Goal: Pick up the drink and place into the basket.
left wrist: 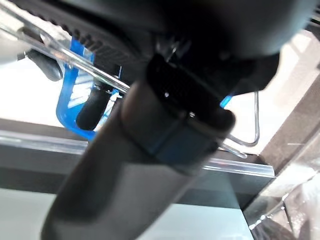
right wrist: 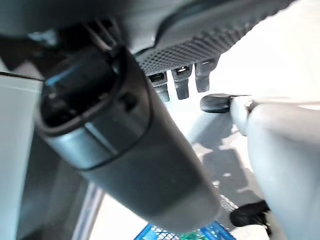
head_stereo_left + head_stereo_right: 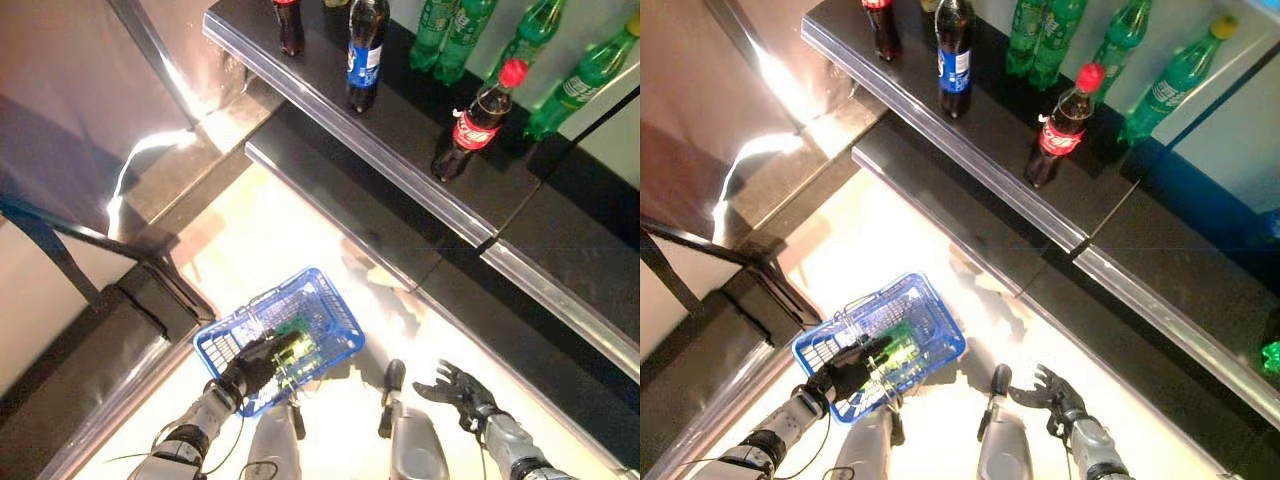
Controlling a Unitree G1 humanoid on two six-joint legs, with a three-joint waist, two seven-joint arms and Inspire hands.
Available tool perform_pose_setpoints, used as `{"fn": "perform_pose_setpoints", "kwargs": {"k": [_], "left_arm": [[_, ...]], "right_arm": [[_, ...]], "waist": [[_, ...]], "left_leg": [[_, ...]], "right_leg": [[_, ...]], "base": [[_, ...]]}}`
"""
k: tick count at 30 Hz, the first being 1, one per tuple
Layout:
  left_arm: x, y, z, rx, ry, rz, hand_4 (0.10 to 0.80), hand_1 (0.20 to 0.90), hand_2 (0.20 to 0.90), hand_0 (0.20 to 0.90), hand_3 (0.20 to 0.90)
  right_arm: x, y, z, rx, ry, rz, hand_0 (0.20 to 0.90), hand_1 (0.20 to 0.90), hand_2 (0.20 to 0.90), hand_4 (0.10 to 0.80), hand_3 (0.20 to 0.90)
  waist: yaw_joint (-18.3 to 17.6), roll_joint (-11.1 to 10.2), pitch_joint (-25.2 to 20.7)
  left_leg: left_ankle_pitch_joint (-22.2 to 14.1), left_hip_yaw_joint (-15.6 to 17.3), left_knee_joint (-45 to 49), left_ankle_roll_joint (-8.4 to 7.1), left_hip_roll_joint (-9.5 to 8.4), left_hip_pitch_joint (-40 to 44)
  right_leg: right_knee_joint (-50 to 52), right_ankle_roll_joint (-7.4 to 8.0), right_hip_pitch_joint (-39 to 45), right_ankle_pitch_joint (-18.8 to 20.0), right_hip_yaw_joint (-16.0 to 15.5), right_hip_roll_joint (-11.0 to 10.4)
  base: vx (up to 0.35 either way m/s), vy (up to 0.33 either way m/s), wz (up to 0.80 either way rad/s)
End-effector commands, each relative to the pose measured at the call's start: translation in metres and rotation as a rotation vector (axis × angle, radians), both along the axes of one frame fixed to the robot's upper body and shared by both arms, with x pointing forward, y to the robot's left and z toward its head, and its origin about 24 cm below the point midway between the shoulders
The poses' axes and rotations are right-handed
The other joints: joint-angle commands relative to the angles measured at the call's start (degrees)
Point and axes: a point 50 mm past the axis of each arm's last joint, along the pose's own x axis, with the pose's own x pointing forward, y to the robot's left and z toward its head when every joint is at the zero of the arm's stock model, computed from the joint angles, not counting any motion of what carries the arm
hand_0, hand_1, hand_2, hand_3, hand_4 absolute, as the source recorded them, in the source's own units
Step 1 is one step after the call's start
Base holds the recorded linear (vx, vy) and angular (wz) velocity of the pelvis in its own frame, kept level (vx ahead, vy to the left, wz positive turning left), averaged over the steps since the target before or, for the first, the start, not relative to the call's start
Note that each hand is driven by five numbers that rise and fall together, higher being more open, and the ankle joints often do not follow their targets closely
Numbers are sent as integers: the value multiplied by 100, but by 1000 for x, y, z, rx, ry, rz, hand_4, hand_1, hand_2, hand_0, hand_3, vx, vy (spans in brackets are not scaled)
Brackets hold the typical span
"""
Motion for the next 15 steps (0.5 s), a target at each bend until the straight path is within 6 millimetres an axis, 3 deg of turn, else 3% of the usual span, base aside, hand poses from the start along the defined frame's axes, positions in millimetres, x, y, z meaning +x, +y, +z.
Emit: {"fn": "perform_pose_setpoints", "kwargs": {"k": [1,6,9,15], "left_arm": [[8,-7,16,-148,-172,-13,100,300,300,300,200],[6,-9,16,-146,-178,-19,100,300,300,300,200],[6,-5,21,-135,-194,-9,100,300,300,300,200],[3,-4,25,-119,-215,-18,100,300,300,300,200]], "right_arm": [[16,-12,23,-35,-175,8,900,900,900,800,900],[42,3,47,-41,-341,83,900,900,900,800,900],[67,26,84,-59,-546,188,900,900,900,800,900],[87,57,152,-130,-845,387,900,900,900,800,900]], "waist": [[117,-168,-326],[133,-215,-363],[120,-300,-316],[87,-392,-203]], "left_leg": [[-866,64,1533,0,-42,-523],[-1013,113,1670,62,0,-504],[-1069,150,1761,110,69,-558],[-1032,195,1714,139,138,-562]], "right_leg": [[941,13,-645,-231,461,-140],[1128,86,-750,-257,490,-223],[1227,150,-880,-217,510,-266],[1160,241,-917,-114,509,-285]], "base": [[-1,17,5],[1,4,-1],[-52,-30,-1],[-42,-37,-3]]}}
